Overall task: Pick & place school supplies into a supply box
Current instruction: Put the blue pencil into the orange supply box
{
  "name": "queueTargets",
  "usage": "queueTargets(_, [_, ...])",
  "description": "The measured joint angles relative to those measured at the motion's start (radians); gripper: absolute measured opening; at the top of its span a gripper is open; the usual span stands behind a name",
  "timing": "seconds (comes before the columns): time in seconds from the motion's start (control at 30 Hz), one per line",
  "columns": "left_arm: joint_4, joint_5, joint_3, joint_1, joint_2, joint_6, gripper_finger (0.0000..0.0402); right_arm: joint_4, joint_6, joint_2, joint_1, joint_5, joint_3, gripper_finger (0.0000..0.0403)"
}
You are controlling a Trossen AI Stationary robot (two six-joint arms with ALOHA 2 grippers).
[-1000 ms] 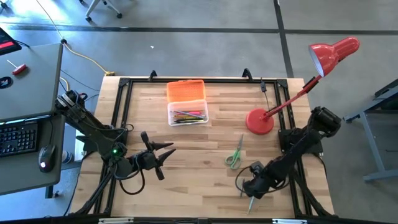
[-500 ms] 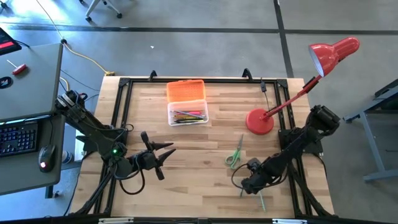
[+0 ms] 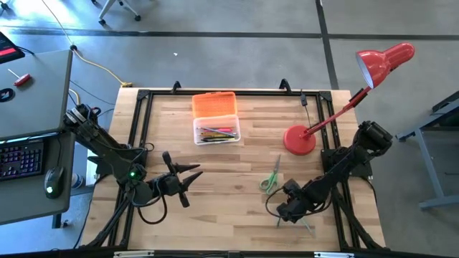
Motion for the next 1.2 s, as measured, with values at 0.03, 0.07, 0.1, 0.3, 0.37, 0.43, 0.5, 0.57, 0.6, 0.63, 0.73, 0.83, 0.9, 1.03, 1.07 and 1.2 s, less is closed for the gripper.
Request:
queueTargets(0.03, [0.0,0.0,0.0,0.0,0.0,0.0,0.014,-0.01,-0.004,0.0,-0.008,0.015,0.0,0.0003])
queueTargets(0.07, [0.0,0.0,0.0,0.0,0.0,0.0,0.014,-0.022,-0.012,0.0,-0.016,0.034,0.001,0.0004])
queueTargets(0.1, [0.0,0.0,0.0,0.0,0.0,0.0,0.014,-0.035,-0.022,0.0,-0.023,0.057,0.001,0.0006])
queueTargets(0.3, [0.0,0.0,0.0,0.0,0.0,0.0,0.014,-0.122,-0.094,0.003,-0.084,0.217,-0.004,0.0006])
queueTargets(0.37, [0.0,0.0,0.0,0.0,0.0,0.0,0.014,-0.123,-0.131,0.003,-0.104,0.247,-0.003,0.0005])
queueTargets(0.43, [0.0,0.0,0.0,0.0,0.0,0.0,0.014,-0.119,-0.175,0.003,-0.119,0.254,-0.003,0.0007])
queueTargets(0.5, [0.0,0.0,0.0,0.0,0.0,0.0,0.014,-0.115,-0.207,0.003,-0.128,0.249,-0.003,0.0013])
queueTargets(0.57, [0.0,0.0,0.0,0.0,0.0,0.0,0.014,-0.115,-0.216,0.003,-0.13,0.238,-0.003,0.0023])
queueTargets(0.6, [0.0,0.0,0.0,0.0,0.0,0.0,0.014,-0.115,-0.217,0.003,-0.13,0.235,-0.003,0.003])
queueTargets(0.63, [0.0,0.0,0.0,0.0,0.0,0.0,0.014,-0.115,-0.217,0.003,-0.13,0.233,-0.003,0.0037])
queueTargets(0.73, [0.0,0.0,0.0,0.0,0.0,0.0,0.014,-0.111,-0.217,0.003,-0.125,0.244,-0.003,0.0064])
queueTargets(0.83, [0.0,0.0,0.0,0.0,0.0,0.0,0.014,-0.065,-0.218,0.002,-0.115,0.271,-0.018,0.009])
queueTargets(0.9, [0.0,0.0,0.0,0.0,0.0,0.0,0.014,0.008,-0.22,-0.001,-0.106,0.276,-0.056,0.0104])
queueTargets(1.03, [0.0,0.0,0.0,0.0,0.0,0.0,0.014,0.157,-0.162,-0.008,-0.075,0.332,-0.165,0.012])
queueTargets(1.07, [0.0,0.001,0.0,0.0,0.0,0.0,0.014,0.18,-0.125,-0.009,-0.064,0.356,-0.182,0.0121])
queueTargets(1.2, [0.0,0.013,0.0,0.0,0.0,-0.001,0.014,0.222,-0.16,-0.008,0.002,0.452,-0.225,0.0116])
